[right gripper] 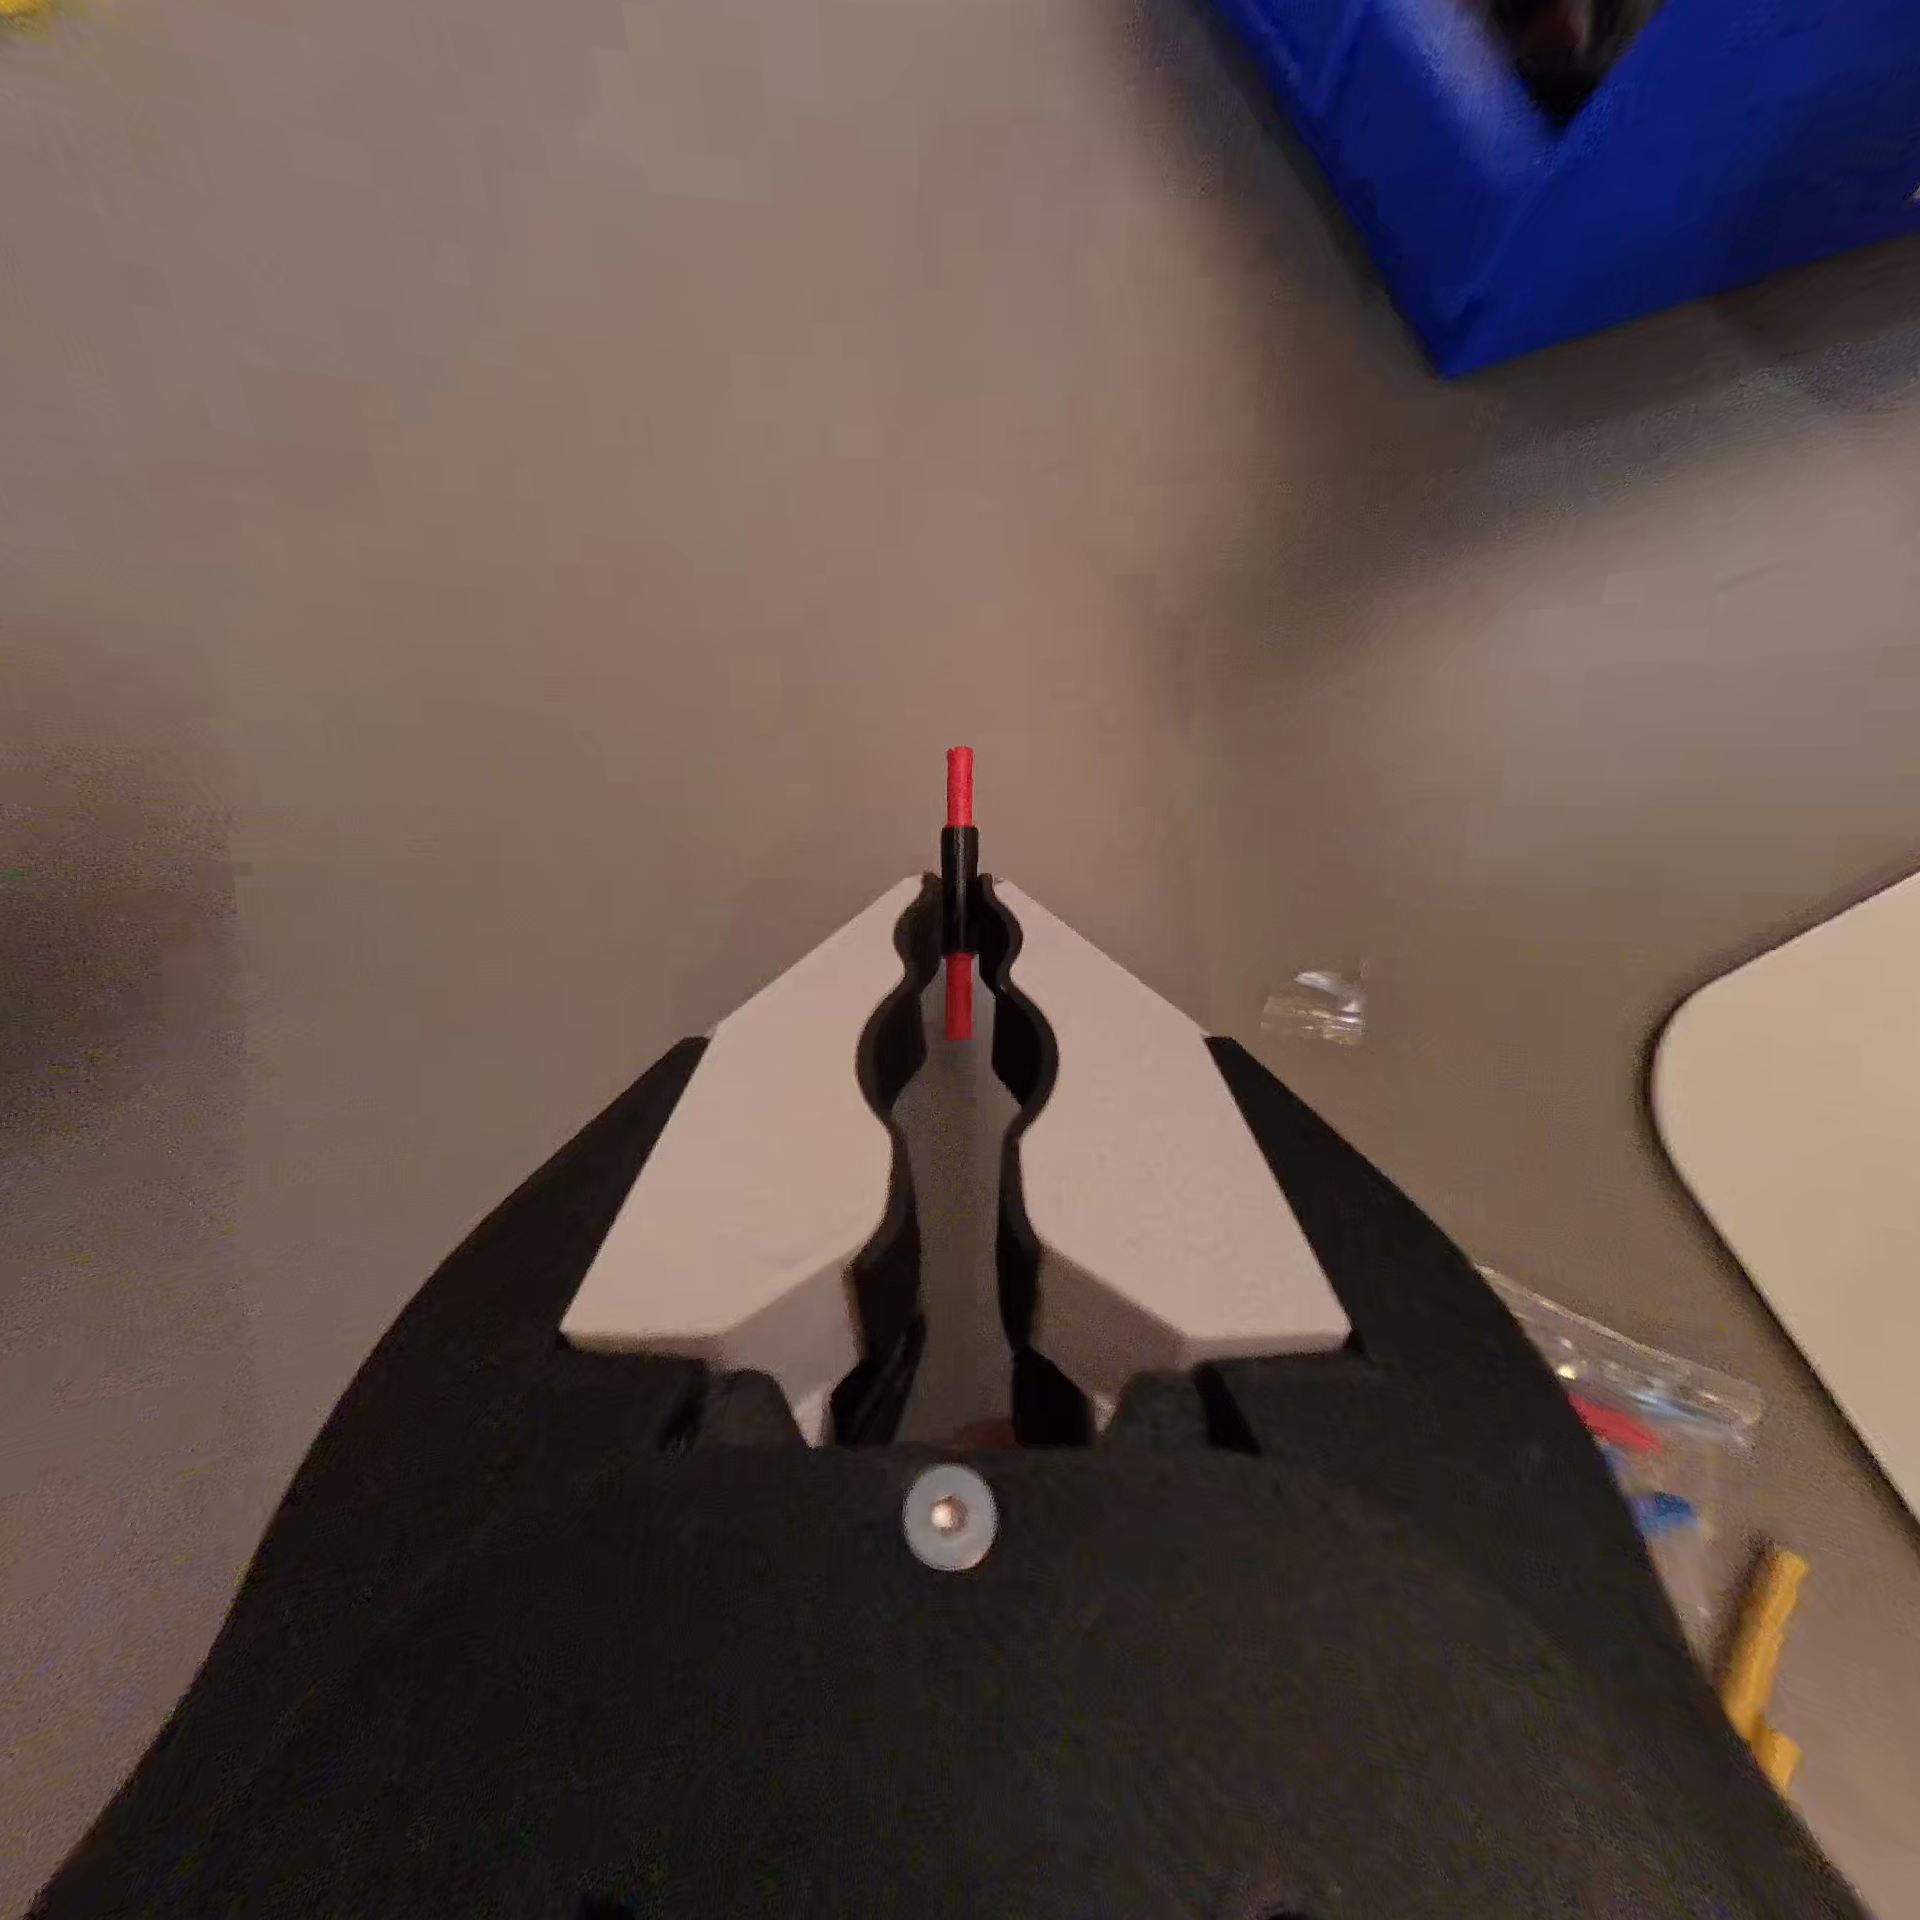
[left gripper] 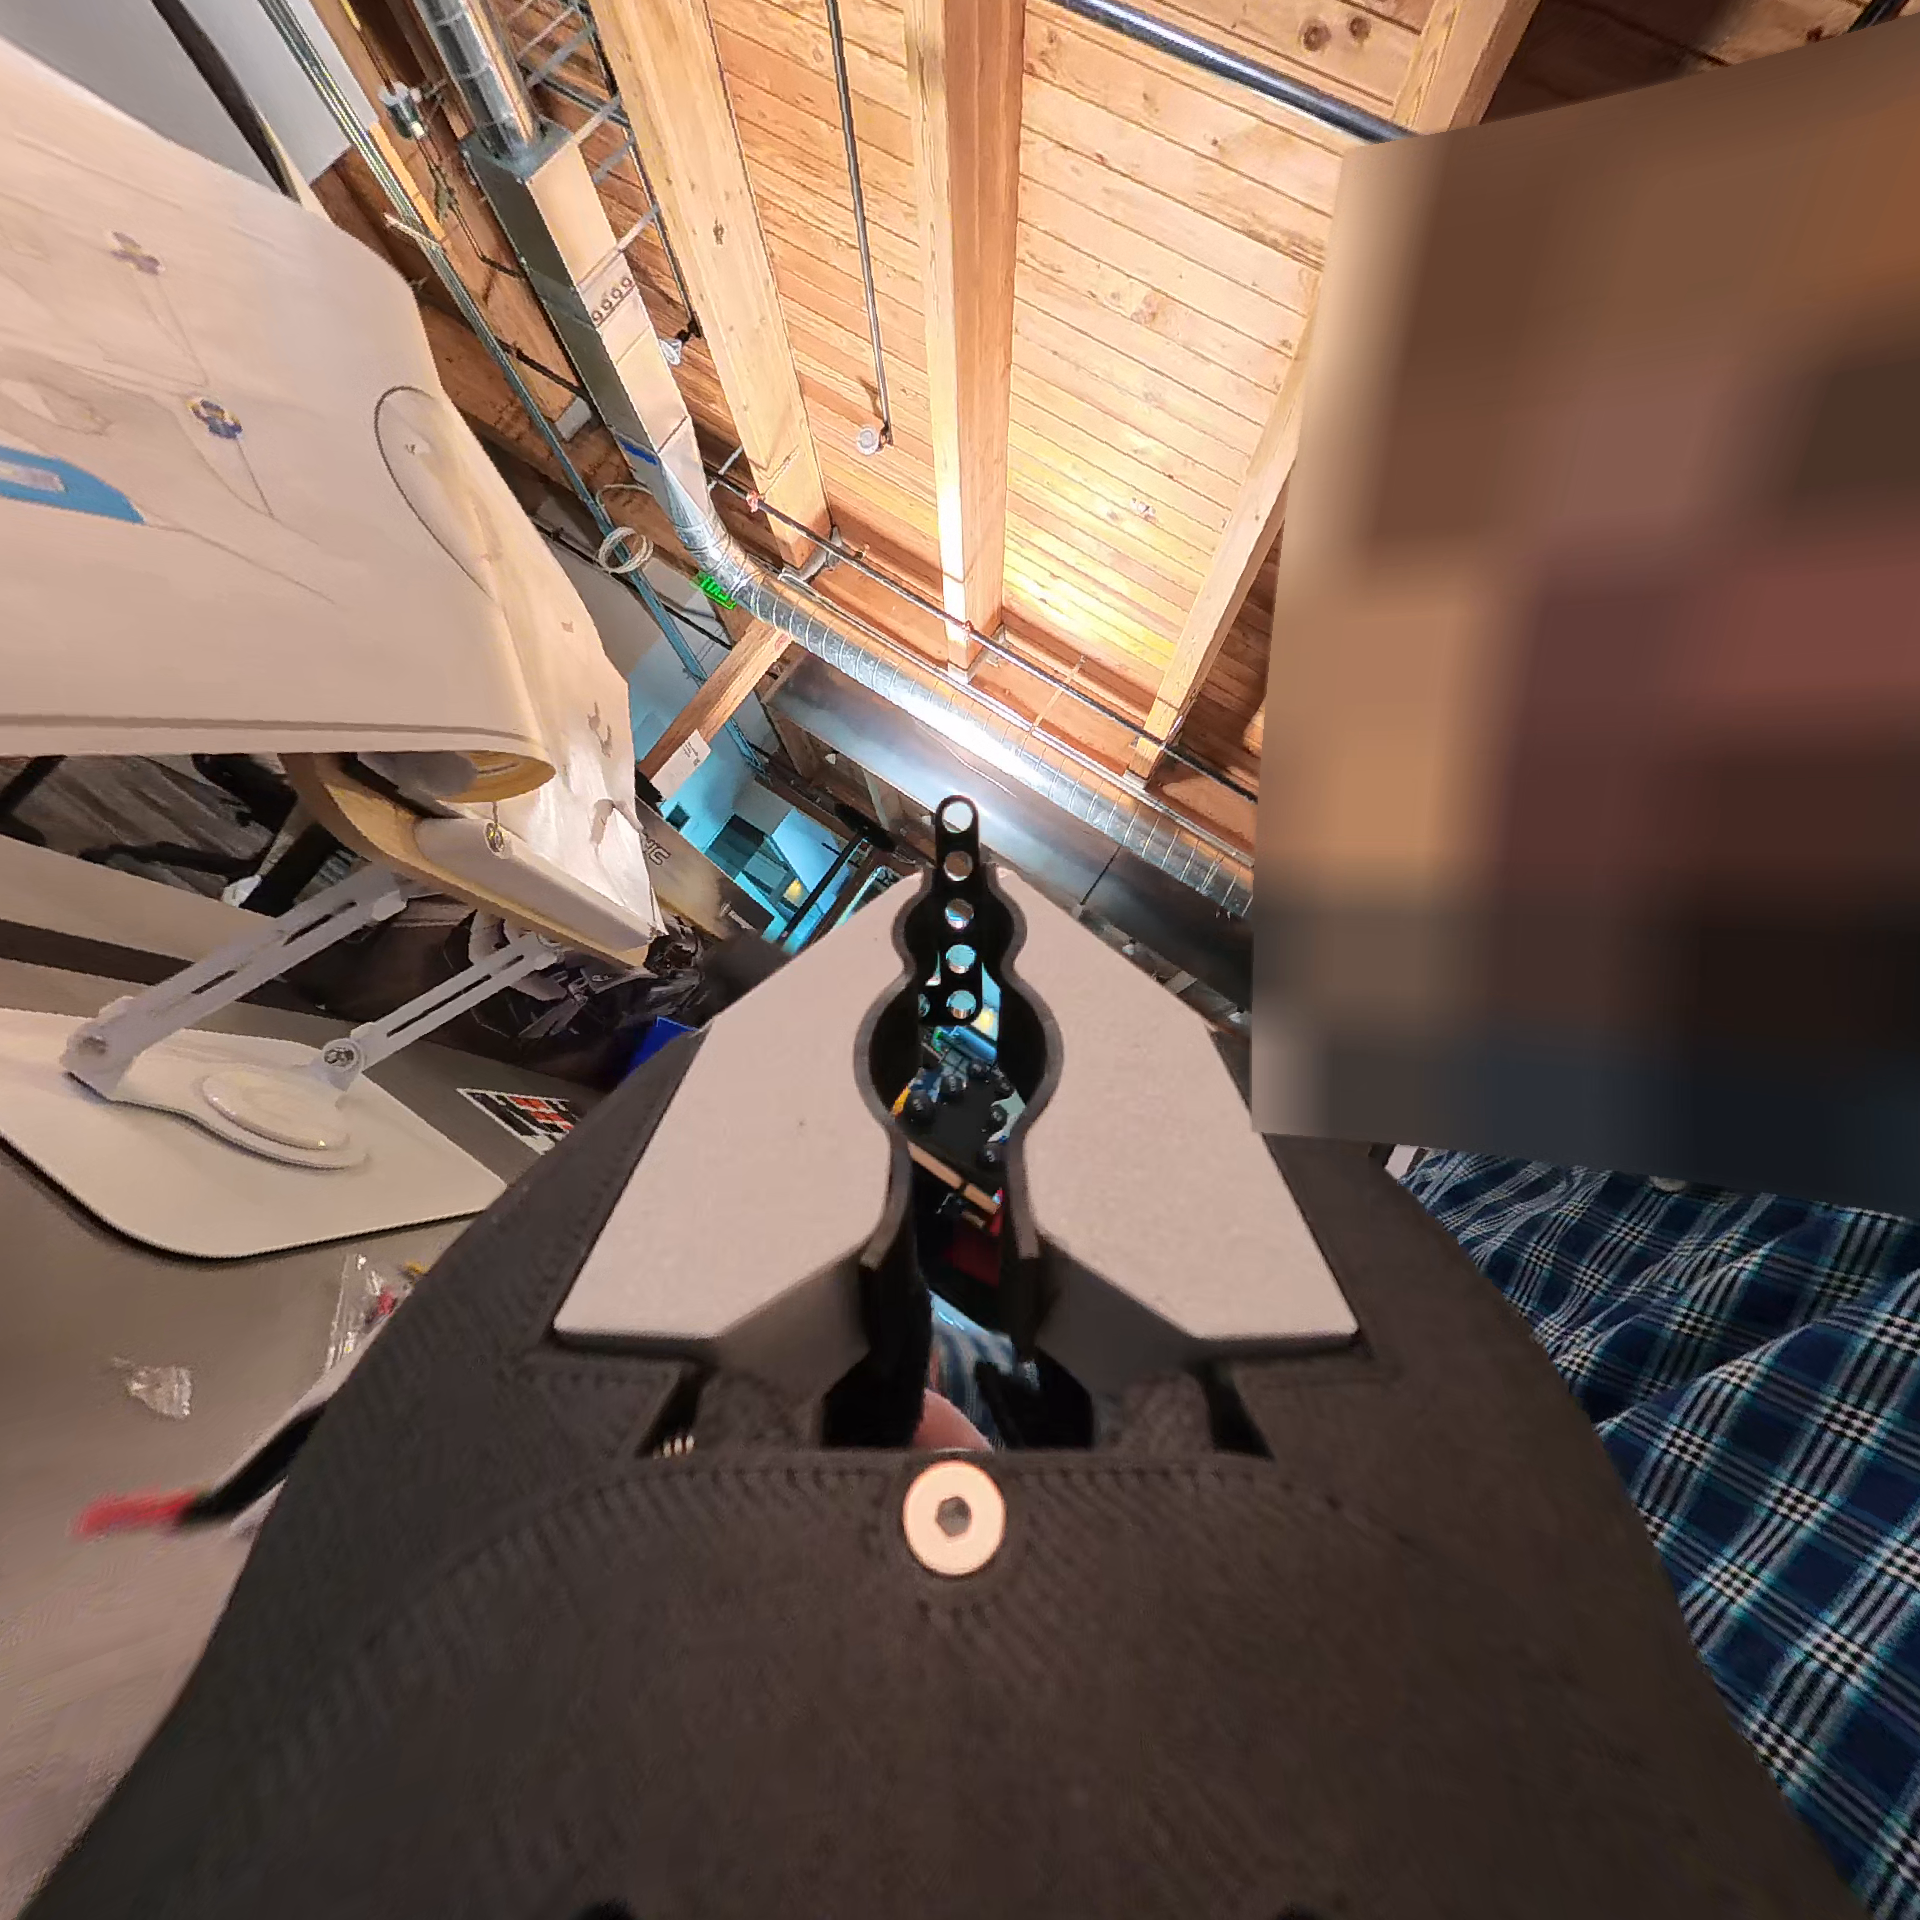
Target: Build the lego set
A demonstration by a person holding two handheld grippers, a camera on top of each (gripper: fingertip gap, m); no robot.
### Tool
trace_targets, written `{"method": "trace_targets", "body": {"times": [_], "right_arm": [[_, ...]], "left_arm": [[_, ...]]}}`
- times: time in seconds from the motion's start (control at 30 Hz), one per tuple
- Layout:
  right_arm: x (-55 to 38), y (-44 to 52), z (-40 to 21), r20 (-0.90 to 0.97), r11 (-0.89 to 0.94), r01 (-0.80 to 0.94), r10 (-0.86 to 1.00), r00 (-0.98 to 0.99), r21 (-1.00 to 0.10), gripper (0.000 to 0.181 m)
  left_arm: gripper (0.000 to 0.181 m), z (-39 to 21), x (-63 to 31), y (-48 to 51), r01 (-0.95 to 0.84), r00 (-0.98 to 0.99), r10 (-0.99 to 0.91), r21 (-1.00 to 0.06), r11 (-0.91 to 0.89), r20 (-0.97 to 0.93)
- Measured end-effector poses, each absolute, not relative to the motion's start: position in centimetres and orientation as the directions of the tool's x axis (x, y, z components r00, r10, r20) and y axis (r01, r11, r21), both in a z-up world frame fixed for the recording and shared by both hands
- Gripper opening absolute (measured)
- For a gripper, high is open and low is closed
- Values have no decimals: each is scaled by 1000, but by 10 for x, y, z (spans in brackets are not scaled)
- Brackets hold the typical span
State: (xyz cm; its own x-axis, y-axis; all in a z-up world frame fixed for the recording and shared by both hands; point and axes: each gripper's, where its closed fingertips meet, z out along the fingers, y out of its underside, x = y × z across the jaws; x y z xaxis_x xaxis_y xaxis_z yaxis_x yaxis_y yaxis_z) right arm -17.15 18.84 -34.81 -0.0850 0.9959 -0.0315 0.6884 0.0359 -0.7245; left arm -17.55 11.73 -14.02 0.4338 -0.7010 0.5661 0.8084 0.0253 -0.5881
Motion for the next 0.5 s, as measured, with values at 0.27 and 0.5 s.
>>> {"method": "trace_targets", "body": {"times": [0.27, 0.5], "right_arm": [[-140, 169, -208, 104, 235, 433, 947, -304, -870, 3], [-132, 147, -178, 250, 437, 367, 853, -458, -821, 3]], "left_arm": [[4, -142, -168, 121, 828, 375, -716, -560, -28, 589], [4, -152, -149, 129, 772, 401, -701, -630, -89, 590]]}}
